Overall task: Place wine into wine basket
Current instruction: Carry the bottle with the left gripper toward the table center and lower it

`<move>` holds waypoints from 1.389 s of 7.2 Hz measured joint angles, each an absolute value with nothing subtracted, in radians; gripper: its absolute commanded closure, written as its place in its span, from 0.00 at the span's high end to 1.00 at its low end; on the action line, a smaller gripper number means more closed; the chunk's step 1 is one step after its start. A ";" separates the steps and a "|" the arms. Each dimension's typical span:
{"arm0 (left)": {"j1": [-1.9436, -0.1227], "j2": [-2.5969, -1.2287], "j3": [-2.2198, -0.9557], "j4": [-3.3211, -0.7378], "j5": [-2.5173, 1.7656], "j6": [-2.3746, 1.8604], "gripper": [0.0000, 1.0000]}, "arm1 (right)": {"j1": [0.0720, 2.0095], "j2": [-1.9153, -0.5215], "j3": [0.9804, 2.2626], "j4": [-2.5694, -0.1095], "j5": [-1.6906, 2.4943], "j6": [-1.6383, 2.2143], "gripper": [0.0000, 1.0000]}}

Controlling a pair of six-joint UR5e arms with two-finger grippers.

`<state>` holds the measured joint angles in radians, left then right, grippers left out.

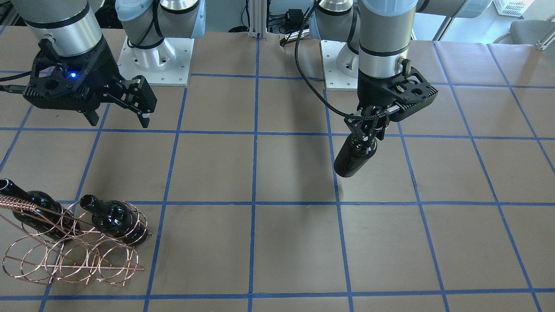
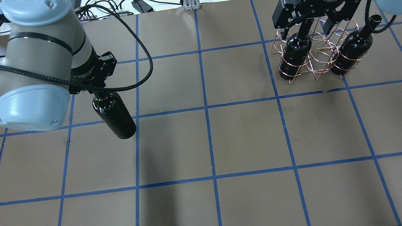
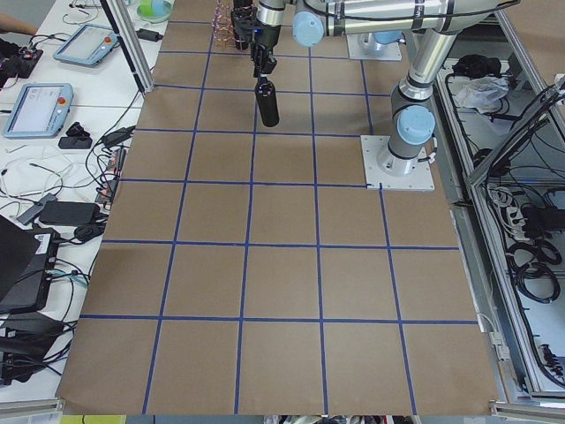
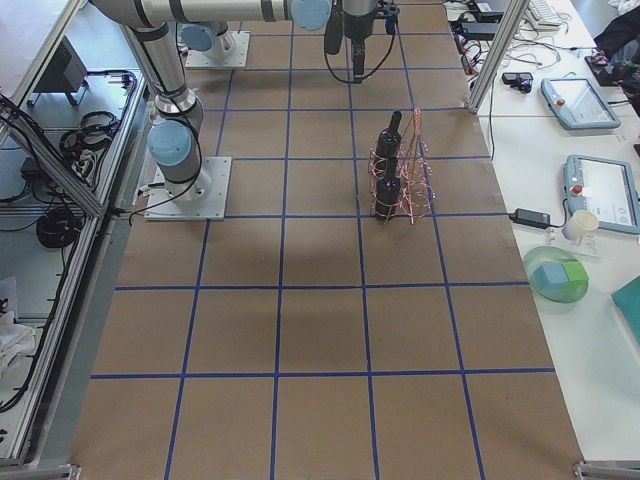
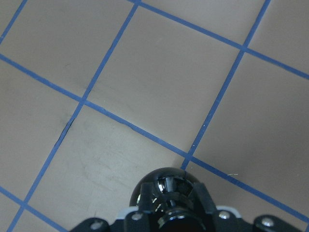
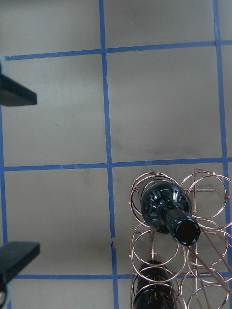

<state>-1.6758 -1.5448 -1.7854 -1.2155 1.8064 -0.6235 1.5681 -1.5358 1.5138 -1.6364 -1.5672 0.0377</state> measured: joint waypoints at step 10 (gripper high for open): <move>-1.709 -1.503 -1.901 -1.214 1.802 -0.884 0.03 | 1.564 -1.540 1.512 -1.639 -1.570 0.028 1.00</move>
